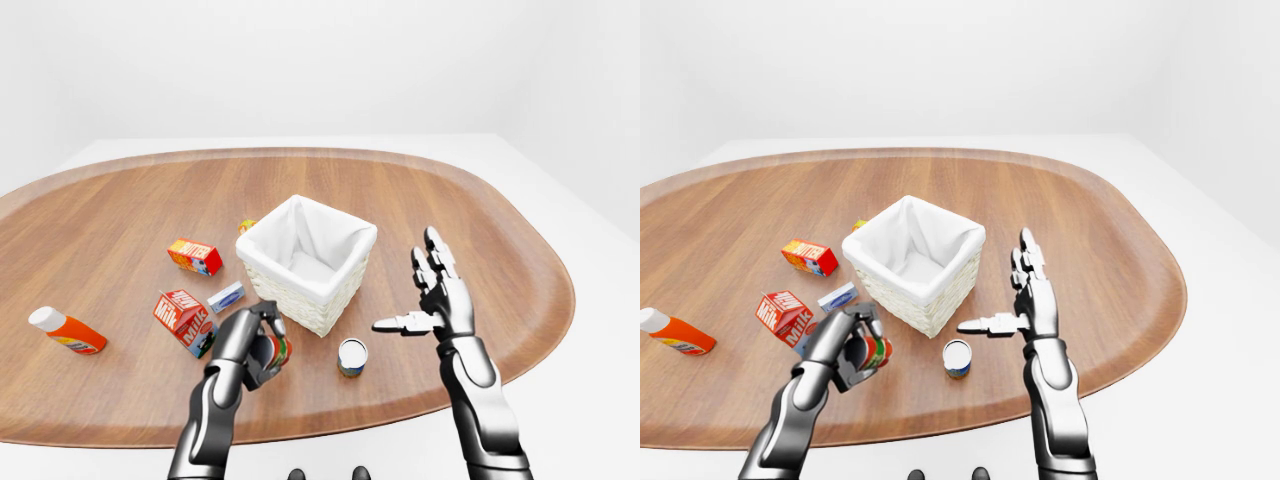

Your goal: Pick up the tomato sauce, and put it in the basket.

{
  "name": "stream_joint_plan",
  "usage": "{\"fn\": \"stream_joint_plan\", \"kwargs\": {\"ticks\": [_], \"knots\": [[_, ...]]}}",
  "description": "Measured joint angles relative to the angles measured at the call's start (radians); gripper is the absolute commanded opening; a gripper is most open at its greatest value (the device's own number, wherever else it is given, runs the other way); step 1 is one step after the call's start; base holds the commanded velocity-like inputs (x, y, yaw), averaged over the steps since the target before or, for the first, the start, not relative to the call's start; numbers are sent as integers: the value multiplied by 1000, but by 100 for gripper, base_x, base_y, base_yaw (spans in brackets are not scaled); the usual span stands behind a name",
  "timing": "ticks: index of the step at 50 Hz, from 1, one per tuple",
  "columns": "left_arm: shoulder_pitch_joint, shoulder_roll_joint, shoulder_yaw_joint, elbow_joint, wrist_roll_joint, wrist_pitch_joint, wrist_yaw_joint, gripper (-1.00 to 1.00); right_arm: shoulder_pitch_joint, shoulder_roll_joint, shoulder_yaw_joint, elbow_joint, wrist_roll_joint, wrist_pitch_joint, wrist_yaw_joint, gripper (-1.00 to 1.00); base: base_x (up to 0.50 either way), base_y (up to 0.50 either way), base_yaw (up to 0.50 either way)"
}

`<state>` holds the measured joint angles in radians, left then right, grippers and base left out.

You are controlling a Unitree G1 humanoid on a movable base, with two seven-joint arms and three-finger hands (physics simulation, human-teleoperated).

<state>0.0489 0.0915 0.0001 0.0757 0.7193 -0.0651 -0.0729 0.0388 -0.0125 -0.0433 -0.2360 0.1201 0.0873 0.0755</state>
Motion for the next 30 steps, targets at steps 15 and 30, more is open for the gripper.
{"fn": "stream_joint_plan", "kwargs": {"ticks": [15,30], "knots": [[30,-11,8,-161,-10,54,-73,-100,1,0,1,0,0,0,0,100,0,0,0],[44,-22,11,-312,-12,119,-147,-100,-2,0,1,3,0,0,1,100,0,0,0]]}}
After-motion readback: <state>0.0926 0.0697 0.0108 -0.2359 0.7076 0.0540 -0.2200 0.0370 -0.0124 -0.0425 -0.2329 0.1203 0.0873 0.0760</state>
